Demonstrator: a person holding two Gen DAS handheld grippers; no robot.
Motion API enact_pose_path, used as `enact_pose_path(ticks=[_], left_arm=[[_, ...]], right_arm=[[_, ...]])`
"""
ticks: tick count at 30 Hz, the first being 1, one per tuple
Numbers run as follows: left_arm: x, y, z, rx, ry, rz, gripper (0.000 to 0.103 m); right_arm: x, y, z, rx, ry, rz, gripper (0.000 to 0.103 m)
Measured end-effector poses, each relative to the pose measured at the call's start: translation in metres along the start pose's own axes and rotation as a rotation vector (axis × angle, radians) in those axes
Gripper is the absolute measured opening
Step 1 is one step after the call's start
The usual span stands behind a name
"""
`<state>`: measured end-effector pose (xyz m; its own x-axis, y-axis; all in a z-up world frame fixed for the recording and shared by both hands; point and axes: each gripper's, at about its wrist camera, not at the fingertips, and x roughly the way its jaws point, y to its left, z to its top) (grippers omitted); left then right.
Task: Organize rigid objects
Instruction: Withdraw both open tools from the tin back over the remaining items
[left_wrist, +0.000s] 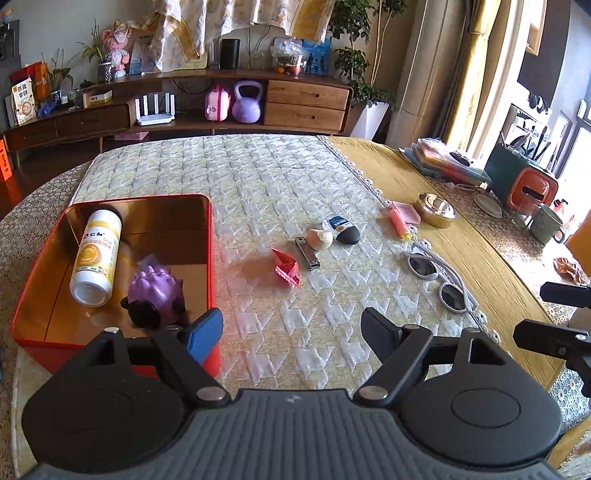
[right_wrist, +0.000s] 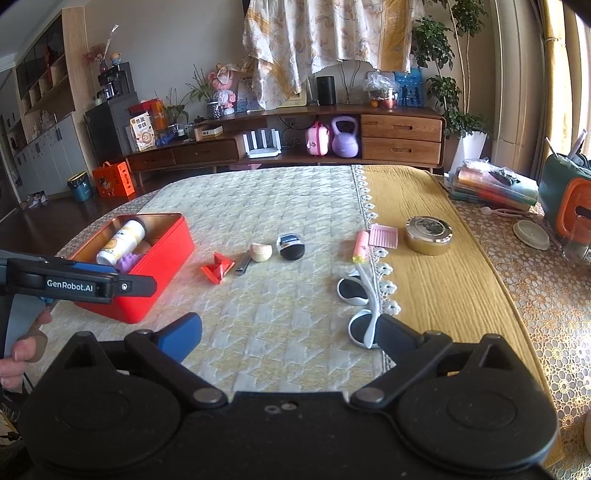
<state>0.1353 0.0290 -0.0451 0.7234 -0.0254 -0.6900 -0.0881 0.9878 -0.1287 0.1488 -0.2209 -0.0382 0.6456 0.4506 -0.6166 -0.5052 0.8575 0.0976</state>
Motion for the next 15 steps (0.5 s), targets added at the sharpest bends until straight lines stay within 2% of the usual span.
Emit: enact_pose_path(ticks=[8, 15], left_arm=[[0.040, -0.011, 0.012, 0.014, 0.016, 0.023, 0.082], [0.080, -0.016, 0.017, 0.052, 0.042, 0.088, 0.082]], right_arm=[[0.026, -0.018, -0.007, 0.002, 0.034, -0.022, 0.100], [0.048, -0.032, -0.013, 0.013, 0.060, -0.023, 0.100]])
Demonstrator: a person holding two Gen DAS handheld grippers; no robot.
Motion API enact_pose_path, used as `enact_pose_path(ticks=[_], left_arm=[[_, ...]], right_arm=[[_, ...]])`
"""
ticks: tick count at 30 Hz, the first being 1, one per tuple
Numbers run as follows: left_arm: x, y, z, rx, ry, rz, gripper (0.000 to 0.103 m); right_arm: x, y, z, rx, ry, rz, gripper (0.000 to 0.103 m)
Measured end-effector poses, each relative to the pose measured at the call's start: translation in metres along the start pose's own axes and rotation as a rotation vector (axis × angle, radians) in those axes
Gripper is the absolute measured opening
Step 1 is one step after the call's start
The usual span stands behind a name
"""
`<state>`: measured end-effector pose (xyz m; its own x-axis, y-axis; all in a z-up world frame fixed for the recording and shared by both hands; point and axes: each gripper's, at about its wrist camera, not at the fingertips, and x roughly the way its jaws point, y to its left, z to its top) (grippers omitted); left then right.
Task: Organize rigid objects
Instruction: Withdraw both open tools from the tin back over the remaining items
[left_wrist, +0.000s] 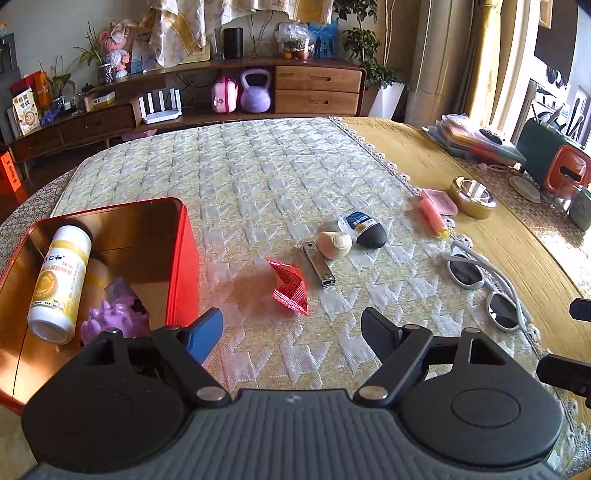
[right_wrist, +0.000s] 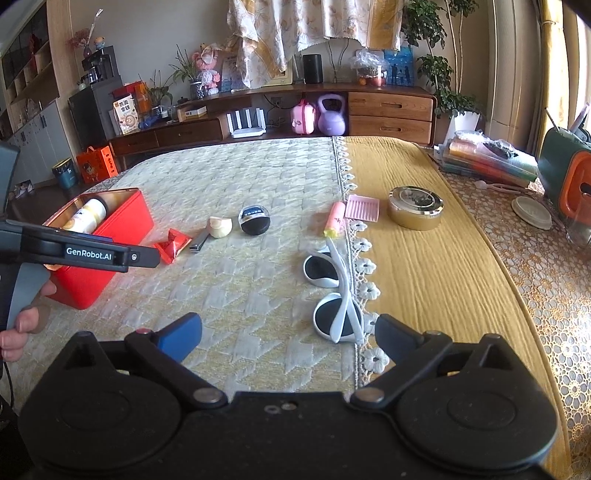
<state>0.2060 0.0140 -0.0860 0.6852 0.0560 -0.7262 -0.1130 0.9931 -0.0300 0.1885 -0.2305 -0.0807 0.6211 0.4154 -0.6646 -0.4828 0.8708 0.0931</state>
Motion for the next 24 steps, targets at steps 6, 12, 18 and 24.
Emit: enact_pose_path(ticks=[6, 12, 18, 24], left_arm=[[0.022, -0.009, 0.004, 0.056, -0.011, 0.045, 0.082], [0.039, -0.018, 0.005, 0.106, -0.023, 0.075, 0.082], [0.046, -0.025, 0.003, 0.142, -0.045, 0.130, 0.082], [0.037, -0.030, -0.002, 0.094, -0.097, 0.122, 0.074]], right_arm=[[0.018, -0.010, -0.002, 0.019, 0.018, -0.012, 0.096], [0.028, -0.012, -0.003, 0.011, 0.021, -0.011, 0.089], [0.035, -0.015, -0.004, 0.008, 0.032, -0.016, 0.082], [0.039, -0.016, -0.005, 0.007, 0.035, -0.014, 0.075]])
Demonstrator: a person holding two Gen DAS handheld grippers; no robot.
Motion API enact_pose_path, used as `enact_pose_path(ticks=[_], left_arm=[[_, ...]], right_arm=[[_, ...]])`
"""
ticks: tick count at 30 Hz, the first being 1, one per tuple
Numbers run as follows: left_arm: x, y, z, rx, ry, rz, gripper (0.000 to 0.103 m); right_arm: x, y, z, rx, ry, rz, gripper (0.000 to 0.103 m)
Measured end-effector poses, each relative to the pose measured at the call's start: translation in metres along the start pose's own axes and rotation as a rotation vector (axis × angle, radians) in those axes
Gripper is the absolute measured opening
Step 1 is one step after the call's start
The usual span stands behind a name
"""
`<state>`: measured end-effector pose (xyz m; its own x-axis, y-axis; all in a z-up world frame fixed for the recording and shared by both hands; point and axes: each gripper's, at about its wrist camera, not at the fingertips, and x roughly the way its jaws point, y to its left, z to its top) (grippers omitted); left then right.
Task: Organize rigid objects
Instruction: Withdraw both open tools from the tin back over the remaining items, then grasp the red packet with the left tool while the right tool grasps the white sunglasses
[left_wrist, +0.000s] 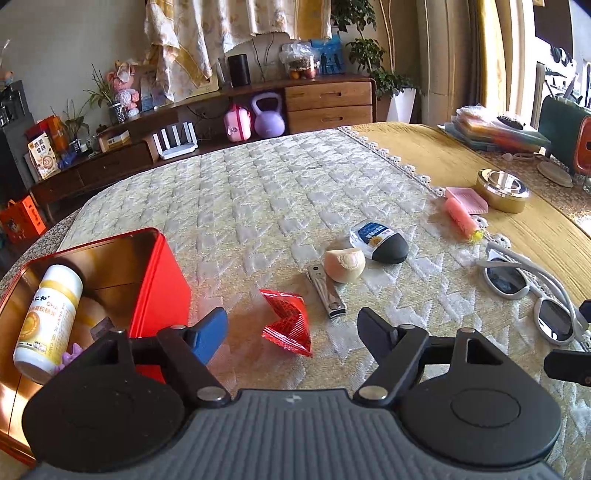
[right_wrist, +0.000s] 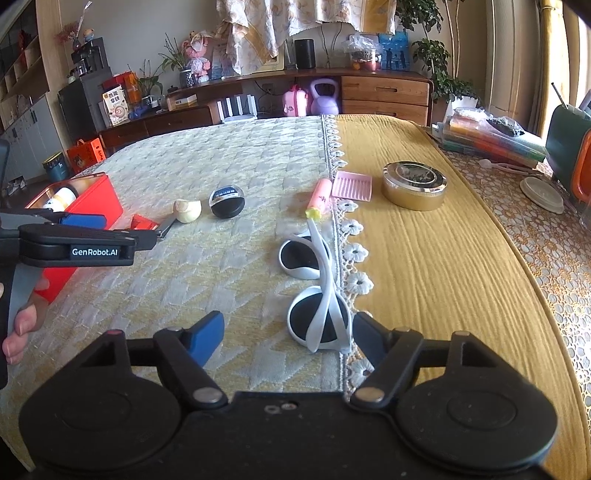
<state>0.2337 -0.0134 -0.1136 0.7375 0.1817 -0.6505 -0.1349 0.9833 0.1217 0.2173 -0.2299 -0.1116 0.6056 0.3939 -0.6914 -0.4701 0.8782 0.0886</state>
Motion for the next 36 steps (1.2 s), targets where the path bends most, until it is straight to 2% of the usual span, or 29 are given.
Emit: enact_pose_path(ticks=[2, 12, 19, 22, 24, 31, 36], left_arm=[[-0.001, -0.002, -0.001, -0.005, -0.001, 0.002, 0.066], [0.018, 0.013, -0.001, -0.088, 0.053, 0.005, 0.050], [0.020, 0.013, -0.001, -0.079, 0.044, -0.019, 0.033], [0.020, 0.013, -0.001, -0.078, 0.043, -0.020, 0.032], [0.019, 0.012, -0.001, -0.079, 0.043, -0.029, 0.026], [0.011, 0.017, 0.000, -0.086, 0.042, -0.036, 0.024], [-0.002, 0.022, -0.001, -0.108, 0.052, -0.066, 0.024]], right_arm=[[0.002, -0.001, 0.000, -0.001, 0.002, -0.005, 0.073], [0.009, -0.001, -0.001, -0.013, 0.006, -0.018, 0.065], [0.013, 0.001, 0.001, -0.036, -0.006, -0.048, 0.056], [0.015, 0.002, 0.000, -0.046, -0.010, -0.068, 0.049], [0.014, 0.002, 0.000, -0.049, -0.016, -0.082, 0.042], [0.009, 0.003, 0.000, -0.026, -0.038, -0.090, 0.041], [-0.008, 0.005, 0.002, 0.023, -0.070, -0.062, 0.040]])
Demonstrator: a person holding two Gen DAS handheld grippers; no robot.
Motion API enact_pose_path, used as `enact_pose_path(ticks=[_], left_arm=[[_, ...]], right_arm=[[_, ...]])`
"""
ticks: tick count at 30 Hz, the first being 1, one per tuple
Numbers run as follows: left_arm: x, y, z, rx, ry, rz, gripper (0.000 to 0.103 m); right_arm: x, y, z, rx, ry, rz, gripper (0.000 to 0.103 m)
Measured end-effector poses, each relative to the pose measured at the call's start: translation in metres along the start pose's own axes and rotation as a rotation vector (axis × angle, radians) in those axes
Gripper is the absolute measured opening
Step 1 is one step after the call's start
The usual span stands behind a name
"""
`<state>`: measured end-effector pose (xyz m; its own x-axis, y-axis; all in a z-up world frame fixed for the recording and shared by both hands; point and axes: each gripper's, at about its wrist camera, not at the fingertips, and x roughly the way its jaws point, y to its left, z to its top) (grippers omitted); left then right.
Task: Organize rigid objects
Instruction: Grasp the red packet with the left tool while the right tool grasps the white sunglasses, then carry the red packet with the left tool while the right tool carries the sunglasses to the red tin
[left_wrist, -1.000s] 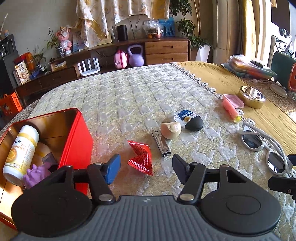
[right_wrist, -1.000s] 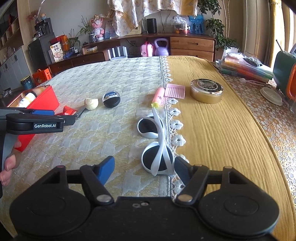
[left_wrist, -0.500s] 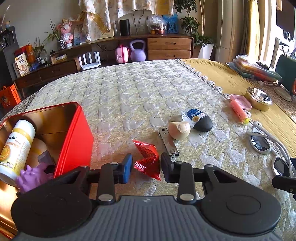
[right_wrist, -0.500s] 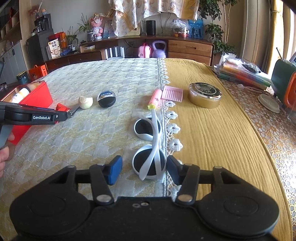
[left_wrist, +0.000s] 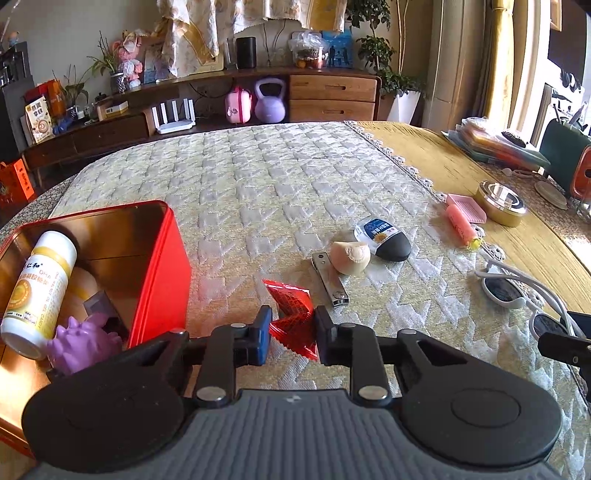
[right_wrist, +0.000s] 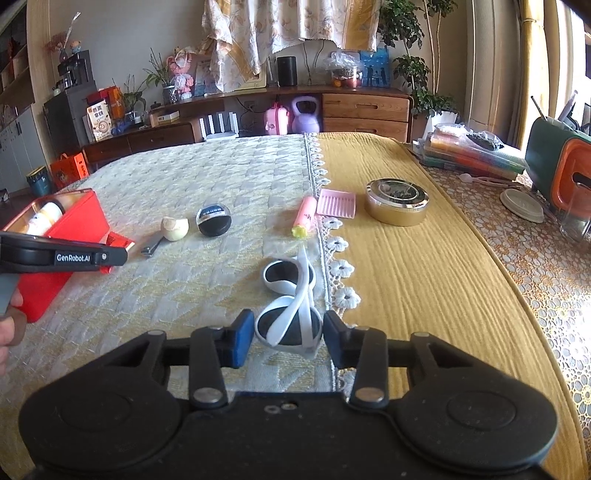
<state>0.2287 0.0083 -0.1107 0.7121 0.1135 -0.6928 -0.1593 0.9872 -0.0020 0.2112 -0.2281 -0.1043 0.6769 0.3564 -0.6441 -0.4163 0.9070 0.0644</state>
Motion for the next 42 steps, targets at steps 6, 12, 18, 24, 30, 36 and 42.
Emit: enact_pose_path(ticks=[6, 12, 18, 24, 30, 36, 42], left_arm=[[-0.025, 0.005, -0.003, -0.024, 0.007, -0.033, 0.024], [-0.051, 0.017, -0.007, -0.037, 0.022, -0.054, 0.024], [-0.079, 0.033, -0.007, -0.048, 0.006, -0.066, 0.024], [-0.103, 0.056, -0.004, -0.058, -0.013, -0.084, 0.024], [-0.121, 0.086, -0.004, -0.074, -0.028, -0.072, 0.024], [-0.132, 0.121, -0.002, -0.101, -0.038, -0.040, 0.024], [-0.135, 0.152, -0.002, -0.133, -0.023, -0.025, 0.024]], right_arm=[[-0.024, 0.013, 0.002, 0.000, -0.030, 0.025, 0.040], [-0.046, 0.028, 0.004, -0.040, -0.053, 0.039, 0.040], [-0.064, 0.042, 0.008, -0.057, -0.073, 0.041, 0.040], [-0.081, 0.061, 0.019, -0.076, -0.106, 0.056, 0.040], [-0.091, 0.081, 0.034, -0.099, -0.133, 0.092, 0.040], [-0.091, 0.111, 0.055, -0.126, -0.156, 0.142, 0.040], [-0.084, 0.148, 0.078, -0.157, -0.172, 0.207, 0.040]])
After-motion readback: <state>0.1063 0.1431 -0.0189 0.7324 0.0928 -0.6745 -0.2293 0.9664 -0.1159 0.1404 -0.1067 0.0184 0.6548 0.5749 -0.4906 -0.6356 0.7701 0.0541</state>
